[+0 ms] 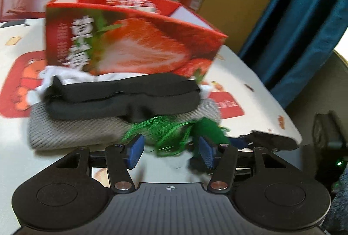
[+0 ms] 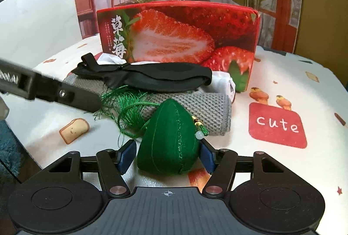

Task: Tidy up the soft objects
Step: 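Close both grippers on the green tasselled pouch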

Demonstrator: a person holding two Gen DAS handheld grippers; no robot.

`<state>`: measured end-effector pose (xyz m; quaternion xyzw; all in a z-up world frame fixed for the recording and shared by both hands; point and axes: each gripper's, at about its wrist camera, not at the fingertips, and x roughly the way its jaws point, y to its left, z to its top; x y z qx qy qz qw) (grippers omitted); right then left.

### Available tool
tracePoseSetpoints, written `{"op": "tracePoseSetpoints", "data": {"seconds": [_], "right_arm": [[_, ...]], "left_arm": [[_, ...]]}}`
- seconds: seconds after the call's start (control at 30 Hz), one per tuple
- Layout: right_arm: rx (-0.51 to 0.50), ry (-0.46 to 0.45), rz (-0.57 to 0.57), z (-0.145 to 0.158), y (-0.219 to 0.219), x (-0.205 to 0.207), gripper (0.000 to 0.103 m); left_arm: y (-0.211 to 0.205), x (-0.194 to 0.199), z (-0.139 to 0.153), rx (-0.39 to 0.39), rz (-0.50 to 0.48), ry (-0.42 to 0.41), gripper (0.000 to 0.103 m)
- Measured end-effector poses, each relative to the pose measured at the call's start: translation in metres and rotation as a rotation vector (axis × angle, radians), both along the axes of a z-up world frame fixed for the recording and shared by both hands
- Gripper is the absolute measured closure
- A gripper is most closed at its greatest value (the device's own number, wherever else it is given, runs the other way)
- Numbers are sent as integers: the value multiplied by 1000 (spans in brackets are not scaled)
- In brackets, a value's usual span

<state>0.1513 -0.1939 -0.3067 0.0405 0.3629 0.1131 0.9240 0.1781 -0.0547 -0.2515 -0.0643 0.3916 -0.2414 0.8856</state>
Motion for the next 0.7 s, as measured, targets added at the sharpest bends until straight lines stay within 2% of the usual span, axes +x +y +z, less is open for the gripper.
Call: {"op": "tracePoseSetpoints", "data": {"seconds": [0.33,0.43,0.53,0.7], "right_arm": [[63,-18,62,0,-1,-2,49],[77,-17,73,-1,-2,-1,50],[89,-15,81,-2,-3,-1,50],[83,-23,94,-1,0,-2,51]], "left_arm": [[-44,17,-15,-13,-95,88,46],[-46,20,-25,-13,-89,118,49],[-43,23,-33,-47,-84,148,50],[-39,17,-34,-67,-85,144,55]]}}
